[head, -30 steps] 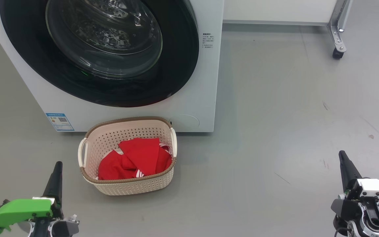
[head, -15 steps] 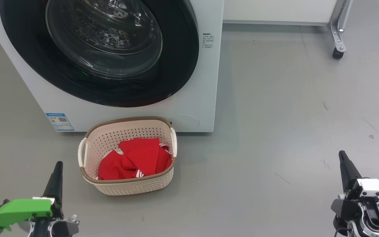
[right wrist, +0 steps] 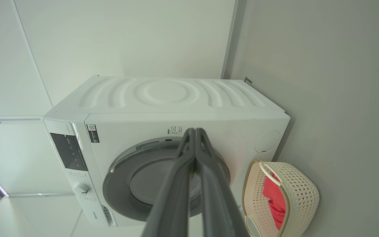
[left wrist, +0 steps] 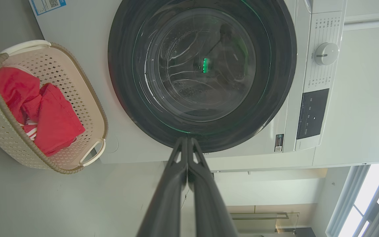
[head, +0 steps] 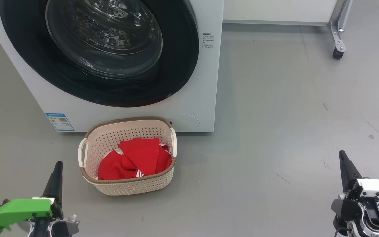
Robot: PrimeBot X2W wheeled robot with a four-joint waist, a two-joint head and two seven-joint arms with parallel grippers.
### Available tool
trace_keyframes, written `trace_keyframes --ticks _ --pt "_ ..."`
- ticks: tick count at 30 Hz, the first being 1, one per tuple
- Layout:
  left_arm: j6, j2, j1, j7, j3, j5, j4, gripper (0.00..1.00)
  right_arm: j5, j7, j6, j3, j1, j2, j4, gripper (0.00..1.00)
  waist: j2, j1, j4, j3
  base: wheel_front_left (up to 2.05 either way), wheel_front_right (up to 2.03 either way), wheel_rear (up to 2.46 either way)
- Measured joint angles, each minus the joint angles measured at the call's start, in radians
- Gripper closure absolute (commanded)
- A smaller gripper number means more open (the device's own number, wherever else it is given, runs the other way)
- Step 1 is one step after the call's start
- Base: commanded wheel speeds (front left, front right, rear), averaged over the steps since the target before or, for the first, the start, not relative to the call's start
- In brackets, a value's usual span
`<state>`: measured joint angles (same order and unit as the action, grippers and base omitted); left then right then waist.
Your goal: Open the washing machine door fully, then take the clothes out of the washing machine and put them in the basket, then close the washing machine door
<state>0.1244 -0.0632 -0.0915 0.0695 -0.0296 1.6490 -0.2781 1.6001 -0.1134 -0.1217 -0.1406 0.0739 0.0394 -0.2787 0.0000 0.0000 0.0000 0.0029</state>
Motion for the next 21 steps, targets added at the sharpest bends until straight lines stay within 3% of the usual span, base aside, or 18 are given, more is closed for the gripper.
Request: trace_keyframes --ticks 21 --pt "0.000 0.000 0.000 0.000 -0.001 0.000 0.001 1.00 0.000 0.000 0.000 0.001 0.000 0.000 0.000 1.00 0.0000 0.0000 0.000 0.000 0.00 0.00 0.00"
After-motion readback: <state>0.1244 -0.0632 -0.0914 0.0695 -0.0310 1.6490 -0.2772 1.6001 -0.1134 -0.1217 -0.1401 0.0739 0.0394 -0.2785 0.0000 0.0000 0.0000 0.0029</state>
